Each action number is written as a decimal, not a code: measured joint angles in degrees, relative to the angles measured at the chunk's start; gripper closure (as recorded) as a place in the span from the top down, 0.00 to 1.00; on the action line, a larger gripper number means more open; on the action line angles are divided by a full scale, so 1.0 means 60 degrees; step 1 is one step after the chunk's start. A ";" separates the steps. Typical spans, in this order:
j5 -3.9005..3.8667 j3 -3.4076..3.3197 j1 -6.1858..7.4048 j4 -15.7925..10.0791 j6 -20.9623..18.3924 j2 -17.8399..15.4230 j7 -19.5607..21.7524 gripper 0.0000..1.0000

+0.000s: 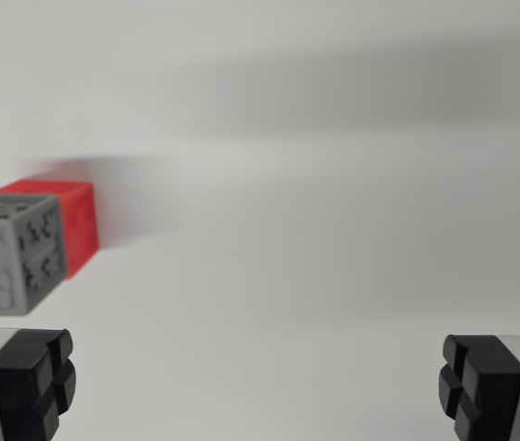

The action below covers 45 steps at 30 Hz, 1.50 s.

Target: Destack cube

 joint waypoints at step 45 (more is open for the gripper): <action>-0.0509 0.0169 0.2359 0.0624 0.1585 0.2303 0.2893 1.00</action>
